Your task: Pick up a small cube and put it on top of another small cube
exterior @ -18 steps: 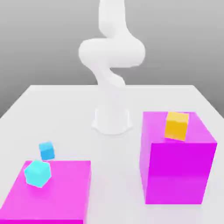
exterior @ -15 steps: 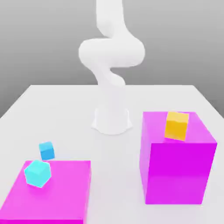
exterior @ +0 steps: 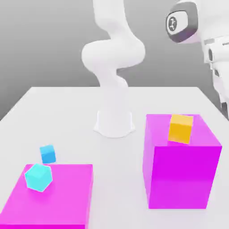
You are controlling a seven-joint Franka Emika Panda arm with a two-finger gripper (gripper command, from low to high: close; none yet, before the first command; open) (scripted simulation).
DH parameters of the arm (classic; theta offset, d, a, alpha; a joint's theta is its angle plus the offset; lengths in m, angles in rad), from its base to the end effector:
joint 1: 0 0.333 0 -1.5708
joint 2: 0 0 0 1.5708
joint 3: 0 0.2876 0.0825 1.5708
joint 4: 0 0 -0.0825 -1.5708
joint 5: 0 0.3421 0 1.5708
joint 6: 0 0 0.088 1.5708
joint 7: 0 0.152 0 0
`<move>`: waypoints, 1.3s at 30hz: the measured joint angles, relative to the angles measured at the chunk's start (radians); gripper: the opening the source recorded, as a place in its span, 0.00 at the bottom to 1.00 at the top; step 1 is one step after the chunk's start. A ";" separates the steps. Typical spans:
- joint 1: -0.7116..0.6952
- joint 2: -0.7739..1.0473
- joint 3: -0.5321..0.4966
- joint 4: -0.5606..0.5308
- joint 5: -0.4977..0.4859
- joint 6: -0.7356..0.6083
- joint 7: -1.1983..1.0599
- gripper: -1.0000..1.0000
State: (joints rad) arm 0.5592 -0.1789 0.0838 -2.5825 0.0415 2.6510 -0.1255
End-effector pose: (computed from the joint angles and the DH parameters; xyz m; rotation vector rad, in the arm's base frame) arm 0.3559 0.2651 0.3070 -2.8450 -1.0950 -0.3623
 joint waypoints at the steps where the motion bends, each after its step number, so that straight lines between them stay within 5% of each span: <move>1: 0.019 0.030 0.012 -0.014 -0.001 0.017 -0.043 0.50; 8: 0.167 0.242 0.087 -0.109 -0.072 0.136 -0.295 0.50; 14: 0.229 0.453 0.020 -0.093 -0.186 0.295 -0.264 0.50; 15: 0.244 0.488 0.002 -0.086 -0.198 0.324 -0.255 0.00; 21: 0.251 0.506 -0.007 -0.083 -0.205 0.337 -0.250 0.00; 28: 0.210 0.310 0.056 -0.120 -0.106 0.179 -0.328 0.00; 39: 0.119 0.181 -0.013 0.169 -0.312 -0.248 -0.314 0.00</move>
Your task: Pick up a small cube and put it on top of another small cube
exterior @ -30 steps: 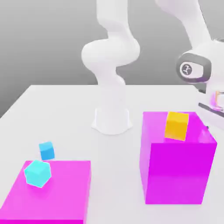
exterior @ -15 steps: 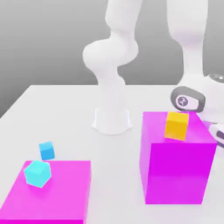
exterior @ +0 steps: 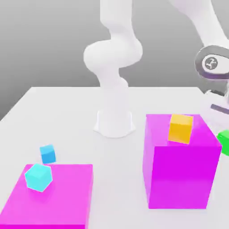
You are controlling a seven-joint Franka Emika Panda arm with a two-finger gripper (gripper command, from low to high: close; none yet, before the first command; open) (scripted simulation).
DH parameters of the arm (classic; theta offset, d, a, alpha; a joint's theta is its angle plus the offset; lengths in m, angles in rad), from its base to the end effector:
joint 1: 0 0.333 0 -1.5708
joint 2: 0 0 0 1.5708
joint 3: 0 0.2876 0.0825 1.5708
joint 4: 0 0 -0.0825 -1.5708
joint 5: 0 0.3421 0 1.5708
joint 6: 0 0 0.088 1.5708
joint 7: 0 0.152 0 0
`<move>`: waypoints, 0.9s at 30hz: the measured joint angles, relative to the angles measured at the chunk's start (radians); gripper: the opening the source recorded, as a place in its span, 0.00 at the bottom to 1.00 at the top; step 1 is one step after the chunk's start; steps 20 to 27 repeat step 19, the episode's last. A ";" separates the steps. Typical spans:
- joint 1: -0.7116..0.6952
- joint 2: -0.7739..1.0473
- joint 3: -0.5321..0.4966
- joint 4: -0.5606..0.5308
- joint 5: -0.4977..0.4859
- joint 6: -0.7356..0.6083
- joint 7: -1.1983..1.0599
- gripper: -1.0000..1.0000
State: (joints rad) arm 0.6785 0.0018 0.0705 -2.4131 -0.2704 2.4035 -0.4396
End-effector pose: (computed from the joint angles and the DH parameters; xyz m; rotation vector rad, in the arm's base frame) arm 0.3431 0.3054 0.2675 2.2744 1.8968 0.0247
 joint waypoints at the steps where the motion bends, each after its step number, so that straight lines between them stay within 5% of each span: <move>1: -0.009 -0.028 -0.012 0.015 0.002 -0.043 0.034 0.00; 11: -0.181 -0.357 -0.128 0.015 0.222 -0.363 0.452 0.00; 15: -0.206 -0.355 -0.142 -0.052 0.245 -0.293 0.502 0.00; 16: -0.208 -0.343 -0.142 -0.076 0.246 -0.256 0.503 1.00; 27: -0.208 -0.343 -0.142 -0.076 0.246 -0.256 0.503 1.00</move>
